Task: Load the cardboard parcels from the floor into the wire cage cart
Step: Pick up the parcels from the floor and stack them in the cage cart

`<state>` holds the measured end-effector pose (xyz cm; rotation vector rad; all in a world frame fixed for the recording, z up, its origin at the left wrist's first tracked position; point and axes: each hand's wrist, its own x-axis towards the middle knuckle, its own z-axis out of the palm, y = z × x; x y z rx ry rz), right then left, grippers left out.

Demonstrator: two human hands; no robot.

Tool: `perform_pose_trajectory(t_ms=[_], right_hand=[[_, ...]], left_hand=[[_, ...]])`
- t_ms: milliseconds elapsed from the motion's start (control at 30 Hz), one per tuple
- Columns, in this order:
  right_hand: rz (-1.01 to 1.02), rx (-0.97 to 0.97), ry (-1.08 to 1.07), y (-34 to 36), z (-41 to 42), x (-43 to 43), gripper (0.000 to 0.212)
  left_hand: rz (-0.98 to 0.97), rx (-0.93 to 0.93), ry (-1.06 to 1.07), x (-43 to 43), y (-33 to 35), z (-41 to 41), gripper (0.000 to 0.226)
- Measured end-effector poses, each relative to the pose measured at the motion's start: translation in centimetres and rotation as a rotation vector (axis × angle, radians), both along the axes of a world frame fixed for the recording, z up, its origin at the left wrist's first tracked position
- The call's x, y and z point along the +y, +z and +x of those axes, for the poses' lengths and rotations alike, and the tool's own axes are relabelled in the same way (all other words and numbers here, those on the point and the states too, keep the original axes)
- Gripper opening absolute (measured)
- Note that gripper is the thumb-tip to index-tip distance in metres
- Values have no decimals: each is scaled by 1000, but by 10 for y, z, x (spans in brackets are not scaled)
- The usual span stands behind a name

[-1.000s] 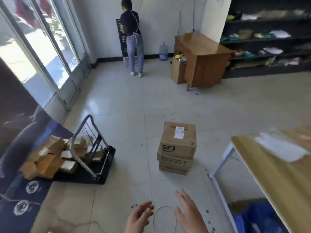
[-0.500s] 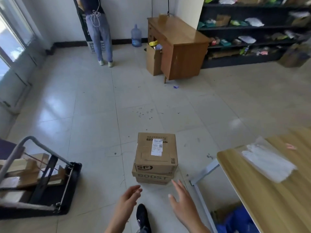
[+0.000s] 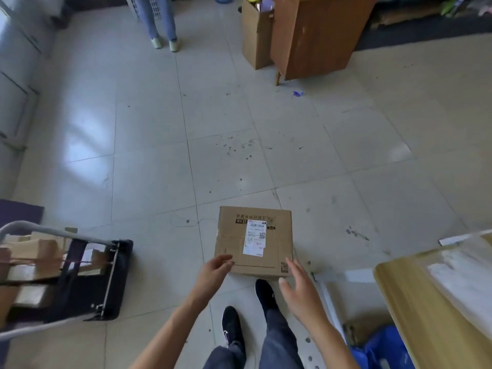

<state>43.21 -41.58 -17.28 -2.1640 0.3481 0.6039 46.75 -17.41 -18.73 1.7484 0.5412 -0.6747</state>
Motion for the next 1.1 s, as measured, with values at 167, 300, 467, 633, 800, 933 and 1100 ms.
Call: perform_pose_trajectory(t_ms=[167, 300, 467, 633, 800, 933, 1100], right_hand=[[-4, 169, -43, -87, 68, -24, 62], [-15, 308, -107, -143, 106, -41, 77], [-19, 542, -87, -188, 134, -51, 95], [-33, 498, -42, -179, 150, -23, 99], [-68, 260, 230, -121, 169, 30, 90], [-35, 195, 516, -65, 162, 109, 92], [206, 205, 811, 22, 91, 213, 83]], left_hand=[[134, 137, 8, -7, -74, 39, 54], [266, 222, 83, -1, -130, 63, 85], [176, 254, 218, 1, -175, 72, 59], [161, 219, 406, -8, -170, 50, 70], [121, 216, 759, 9, -120, -14, 55], [169, 202, 1083, 31, -59, -85, 75], [299, 94, 1464, 61, 30, -199, 88]])
